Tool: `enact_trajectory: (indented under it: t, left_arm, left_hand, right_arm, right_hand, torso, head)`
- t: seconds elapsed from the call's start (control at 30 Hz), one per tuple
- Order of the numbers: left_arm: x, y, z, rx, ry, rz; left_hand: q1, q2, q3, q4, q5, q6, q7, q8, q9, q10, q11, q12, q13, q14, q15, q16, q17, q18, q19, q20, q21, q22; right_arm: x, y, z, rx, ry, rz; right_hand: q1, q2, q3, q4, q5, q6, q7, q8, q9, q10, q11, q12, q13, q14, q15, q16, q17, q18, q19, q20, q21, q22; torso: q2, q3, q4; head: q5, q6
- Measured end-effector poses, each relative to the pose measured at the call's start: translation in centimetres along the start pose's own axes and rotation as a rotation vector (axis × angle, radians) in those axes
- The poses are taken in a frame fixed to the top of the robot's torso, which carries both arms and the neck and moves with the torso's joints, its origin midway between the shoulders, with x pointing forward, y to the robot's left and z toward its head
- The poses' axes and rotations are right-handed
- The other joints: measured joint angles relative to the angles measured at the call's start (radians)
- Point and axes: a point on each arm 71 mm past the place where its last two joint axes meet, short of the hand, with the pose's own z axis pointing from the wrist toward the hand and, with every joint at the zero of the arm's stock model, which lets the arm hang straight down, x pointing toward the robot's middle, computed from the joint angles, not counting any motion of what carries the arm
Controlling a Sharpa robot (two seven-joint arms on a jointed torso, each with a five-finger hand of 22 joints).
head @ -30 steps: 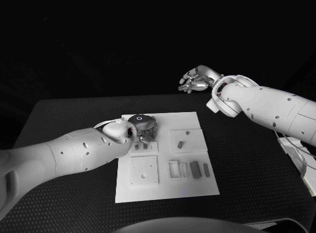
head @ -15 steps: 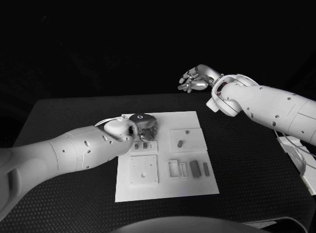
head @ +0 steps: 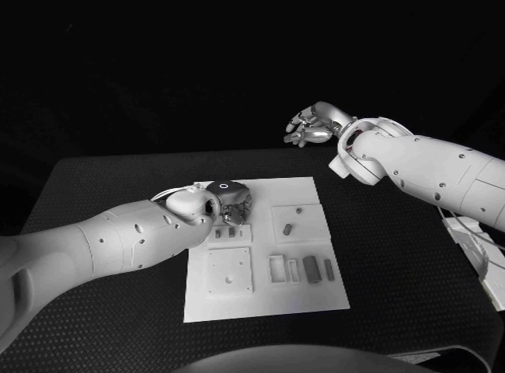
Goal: Assemble the parts on the task board
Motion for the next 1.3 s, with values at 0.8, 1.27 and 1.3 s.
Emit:
enact_trajectory:
  t: [0.8,1.27,1.3]
  left_arm:
    - [0.4,0.8,-0.7,0.001,-0.041,-0.014]
    - [-2.0,2.0,-2.1,-0.007,-0.147,-0.128]
    - [-2.3,2.0,-2.2,-0.008,-0.155,-0.137]
  left_hand:
    - [0.019,0.015,0.047,0.0,-0.002,0.053,-0.021,0.029,0.019,0.066,-0.031,0.009,0.02,0.064,-0.021,-0.008,-0.037,-0.02,0.052,-0.026,-0.004,0.001]
    - [0.02,0.017,0.05,-0.002,-0.004,0.057,-0.025,0.029,0.019,0.073,-0.03,0.006,0.019,0.066,-0.024,-0.011,-0.039,-0.025,0.057,-0.028,-0.008,0.0]
    - [0.02,0.017,0.05,-0.003,-0.004,0.057,-0.025,0.029,0.018,0.073,-0.031,0.006,0.019,0.066,-0.024,-0.012,-0.039,-0.025,0.057,-0.028,-0.008,0.0]
  right_arm:
    - [0.0,0.0,0.0,-0.002,0.0,0.003]
    - [-0.1,-0.1,-0.1,0.0,-0.002,0.003]
    - [-0.1,-0.1,-0.1,0.0,-0.002,0.003]
  right_hand:
    - [0.0,0.0,0.0,0.0,0.0,-0.001,-0.001,0.0,-0.001,0.002,0.002,0.0,-0.003,0.0,0.0,-0.008,0.005,0.0,0.0,0.0,-0.004,0.001]
    - [0.0,0.0,0.0,0.0,0.0,-0.001,-0.001,0.0,-0.001,0.005,-0.002,0.0,-0.005,0.0,0.0,-0.012,0.008,0.0,0.0,0.0,-0.004,0.002]
    - [0.0,0.0,0.0,0.0,0.0,-0.001,-0.001,0.0,-0.001,0.005,-0.002,0.0,-0.005,0.0,0.0,-0.012,0.008,0.0,0.0,0.0,-0.004,0.002]
  torso:
    - [0.0,-0.0004,0.0004]
    - [0.0,0.0004,0.0006]
    - [-0.001,0.0005,0.0007]
  head:
    - [0.002,0.004]
    - [0.003,0.005]
    - [0.003,0.005]
